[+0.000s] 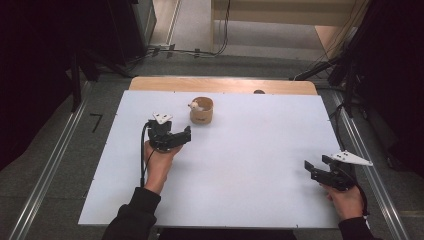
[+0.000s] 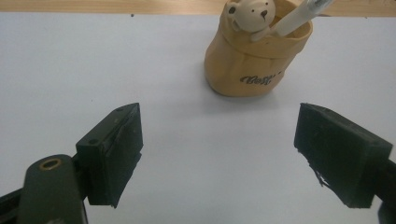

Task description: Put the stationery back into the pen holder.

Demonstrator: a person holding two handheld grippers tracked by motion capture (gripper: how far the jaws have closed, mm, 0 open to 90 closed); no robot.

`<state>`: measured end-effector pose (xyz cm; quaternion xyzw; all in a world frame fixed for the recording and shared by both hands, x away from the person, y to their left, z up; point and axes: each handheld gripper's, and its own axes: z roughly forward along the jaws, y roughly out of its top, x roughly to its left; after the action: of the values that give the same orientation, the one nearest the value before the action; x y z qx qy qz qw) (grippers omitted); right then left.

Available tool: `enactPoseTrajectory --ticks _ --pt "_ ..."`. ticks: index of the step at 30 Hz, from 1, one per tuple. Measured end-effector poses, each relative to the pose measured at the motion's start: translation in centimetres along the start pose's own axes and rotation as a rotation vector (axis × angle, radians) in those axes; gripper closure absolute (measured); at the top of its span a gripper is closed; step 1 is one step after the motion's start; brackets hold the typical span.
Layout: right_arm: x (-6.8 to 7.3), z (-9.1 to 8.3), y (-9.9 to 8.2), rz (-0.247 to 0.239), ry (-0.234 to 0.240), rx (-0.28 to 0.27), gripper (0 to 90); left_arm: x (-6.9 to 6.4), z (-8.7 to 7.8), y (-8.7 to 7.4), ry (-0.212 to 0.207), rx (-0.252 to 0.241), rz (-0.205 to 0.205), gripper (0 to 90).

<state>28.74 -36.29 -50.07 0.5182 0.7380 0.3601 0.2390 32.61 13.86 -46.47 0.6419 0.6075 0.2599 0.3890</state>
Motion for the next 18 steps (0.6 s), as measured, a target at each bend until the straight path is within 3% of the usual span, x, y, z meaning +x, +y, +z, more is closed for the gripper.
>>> enactPoseTrajectory --ticks 18 --pt "0.2 0.0 0.0 -0.008 -0.002 0.0 25.2 1.7 -1.4 -2.3 0.013 0.01 -0.005 15.0"
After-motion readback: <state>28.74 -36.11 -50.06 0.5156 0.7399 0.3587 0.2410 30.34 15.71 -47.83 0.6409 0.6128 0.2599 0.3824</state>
